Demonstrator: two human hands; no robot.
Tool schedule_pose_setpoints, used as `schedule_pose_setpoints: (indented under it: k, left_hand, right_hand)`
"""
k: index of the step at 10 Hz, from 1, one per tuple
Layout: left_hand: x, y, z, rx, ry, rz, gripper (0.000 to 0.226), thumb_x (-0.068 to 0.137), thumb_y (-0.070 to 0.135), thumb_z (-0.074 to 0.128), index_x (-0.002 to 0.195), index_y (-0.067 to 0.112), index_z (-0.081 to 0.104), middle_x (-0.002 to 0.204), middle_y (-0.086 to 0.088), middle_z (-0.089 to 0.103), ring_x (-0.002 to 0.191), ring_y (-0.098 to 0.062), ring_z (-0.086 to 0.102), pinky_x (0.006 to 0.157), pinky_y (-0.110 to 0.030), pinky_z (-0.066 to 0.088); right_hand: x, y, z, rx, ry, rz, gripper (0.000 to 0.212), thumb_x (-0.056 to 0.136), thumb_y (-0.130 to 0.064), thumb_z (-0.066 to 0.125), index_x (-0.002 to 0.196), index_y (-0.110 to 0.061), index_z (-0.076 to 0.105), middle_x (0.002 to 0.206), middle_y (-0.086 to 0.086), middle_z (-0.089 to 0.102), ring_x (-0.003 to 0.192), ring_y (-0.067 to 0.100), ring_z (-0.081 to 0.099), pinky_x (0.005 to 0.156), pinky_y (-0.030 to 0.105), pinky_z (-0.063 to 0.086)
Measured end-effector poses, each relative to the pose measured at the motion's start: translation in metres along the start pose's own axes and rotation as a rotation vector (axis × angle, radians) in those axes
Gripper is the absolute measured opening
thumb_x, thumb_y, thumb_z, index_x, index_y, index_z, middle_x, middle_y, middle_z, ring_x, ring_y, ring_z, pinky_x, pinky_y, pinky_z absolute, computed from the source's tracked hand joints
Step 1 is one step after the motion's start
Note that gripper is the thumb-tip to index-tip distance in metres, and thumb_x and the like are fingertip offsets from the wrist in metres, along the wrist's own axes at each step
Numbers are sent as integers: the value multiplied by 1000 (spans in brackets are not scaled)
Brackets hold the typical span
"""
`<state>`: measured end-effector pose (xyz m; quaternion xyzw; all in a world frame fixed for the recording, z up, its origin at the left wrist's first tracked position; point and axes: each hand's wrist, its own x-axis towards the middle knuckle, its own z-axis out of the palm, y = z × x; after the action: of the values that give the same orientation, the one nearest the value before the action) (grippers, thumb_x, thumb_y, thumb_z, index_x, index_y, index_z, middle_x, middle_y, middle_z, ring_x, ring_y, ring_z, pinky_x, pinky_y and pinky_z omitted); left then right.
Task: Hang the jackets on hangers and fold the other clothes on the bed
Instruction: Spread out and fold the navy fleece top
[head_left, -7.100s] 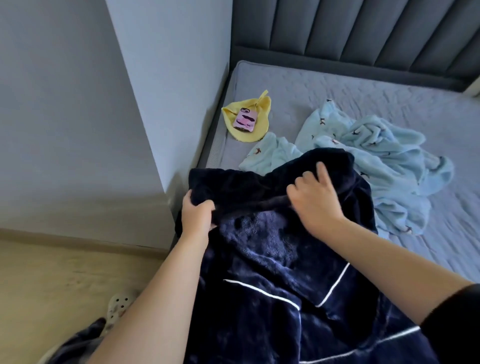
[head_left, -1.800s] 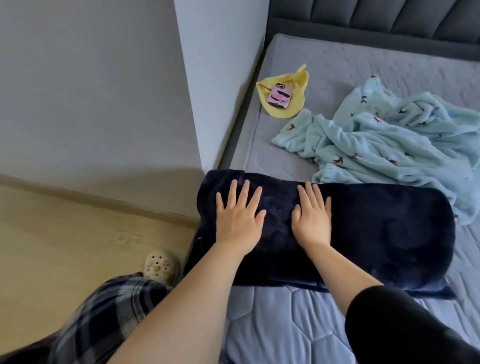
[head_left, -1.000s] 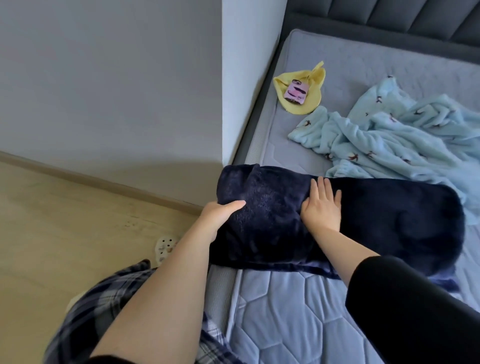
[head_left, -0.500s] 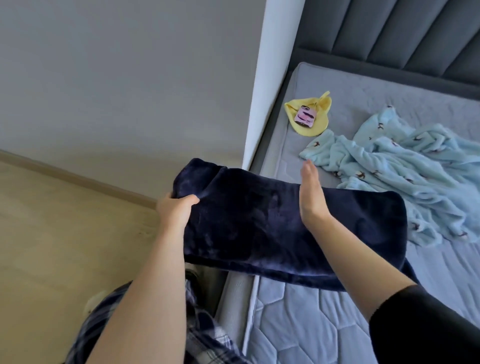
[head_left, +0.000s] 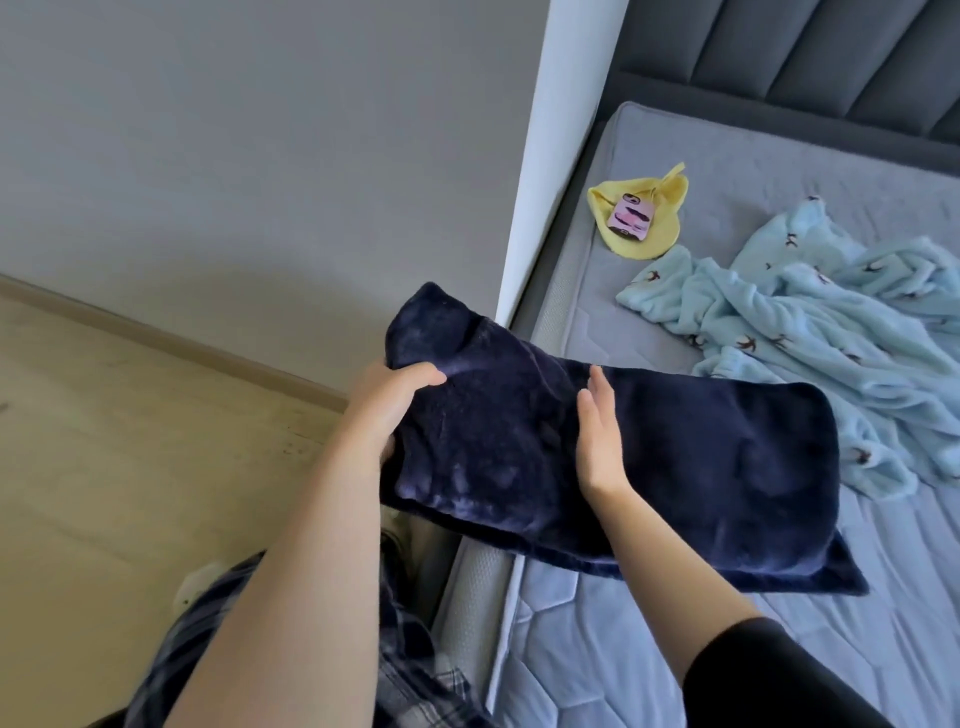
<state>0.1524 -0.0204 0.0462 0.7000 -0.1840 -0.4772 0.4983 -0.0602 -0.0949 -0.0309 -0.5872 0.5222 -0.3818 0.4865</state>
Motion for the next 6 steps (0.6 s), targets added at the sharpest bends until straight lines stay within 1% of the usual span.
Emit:
schedule_pose_setpoints:
  k: [1,2,3,4,5,6]
  left_hand:
    - [-10,-2,20,5,-224,-10,45,56,35,75,98,18,69,89,-3,74,89,-24,69,81,-39,53]
    - [-17,2,39,-44,-321,27,43,61,33,71,100,15,68,89,-5,73,85,-22,70,80,-36,52]
    - [-22,10,56,-155,-454,64,43,66,29,68,104,9,65,86,-8,70,78,-21,68,72,-32,52]
    - [-28,10,76,-311,-591,78,36,77,25,65,108,8,62,85,-7,71,78,-18,70,67,-28,56]
    - [-30,6,98,-490,-788,35,33,87,27,55,113,8,62,103,-11,68,90,-21,69,76,-31,57]
    - [-37,-2,128,-351,-918,-30,39,97,26,42,134,14,46,128,-5,60,111,-19,63,91,-32,53]
  right_hand:
    - [2,10,2,37,-35,68,51,103,-29,35,151,-22,21,155,-6,26,133,2,29,107,19,22]
    - [10,1,9,32,-75,118,47,103,-23,36,149,-15,26,151,7,35,138,21,35,115,37,26]
    - [18,0,-2,93,-178,178,39,105,-20,30,141,-7,38,136,10,51,122,22,53,100,37,47]
    - [12,-24,-34,215,-195,295,30,105,-29,31,106,-17,58,94,-5,66,85,13,65,61,21,54]
    - [7,-39,-88,392,-206,386,31,104,-31,31,89,-24,57,75,-9,68,65,6,66,50,19,51]
    - [12,-43,-140,559,-153,347,50,103,-35,32,83,-16,74,72,-4,71,72,12,68,58,18,54]
